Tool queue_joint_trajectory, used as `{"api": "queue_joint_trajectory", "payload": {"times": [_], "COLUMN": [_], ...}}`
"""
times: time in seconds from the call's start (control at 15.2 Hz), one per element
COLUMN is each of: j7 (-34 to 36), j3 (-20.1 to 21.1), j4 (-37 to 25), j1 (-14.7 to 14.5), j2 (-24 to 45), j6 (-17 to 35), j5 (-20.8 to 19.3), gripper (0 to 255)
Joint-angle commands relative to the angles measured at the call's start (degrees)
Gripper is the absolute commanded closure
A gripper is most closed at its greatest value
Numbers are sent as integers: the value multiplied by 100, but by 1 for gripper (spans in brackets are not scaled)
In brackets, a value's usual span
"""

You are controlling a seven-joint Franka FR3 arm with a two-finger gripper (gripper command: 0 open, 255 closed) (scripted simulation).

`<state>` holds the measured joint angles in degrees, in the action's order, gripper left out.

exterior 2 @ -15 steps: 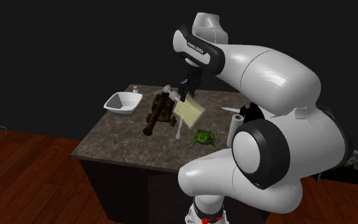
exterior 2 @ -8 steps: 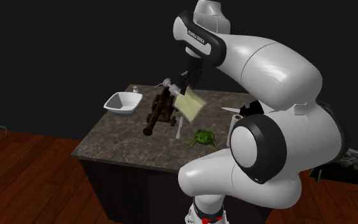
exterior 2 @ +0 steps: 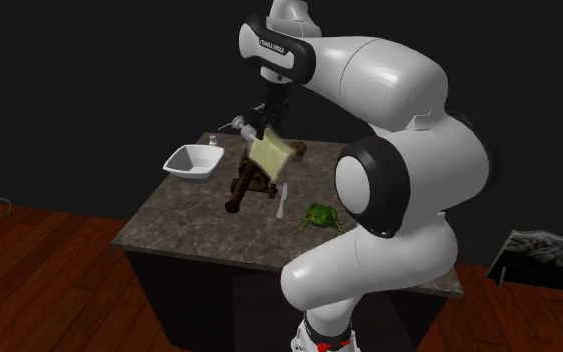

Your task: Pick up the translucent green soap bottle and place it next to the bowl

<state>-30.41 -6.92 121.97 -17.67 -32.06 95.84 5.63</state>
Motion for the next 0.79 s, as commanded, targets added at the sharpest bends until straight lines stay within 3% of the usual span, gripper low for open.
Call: {"api": "queue_joint_trajectory", "payload": {"times": [0.0,0.73], "j7": [119,794], "j3": [90,532], "j4": [-295,-2352], "j1": [-70,-396], "j2": [360,2541], "j6": [82,298], "j5": [72,264], "gripper": [255,255]}}
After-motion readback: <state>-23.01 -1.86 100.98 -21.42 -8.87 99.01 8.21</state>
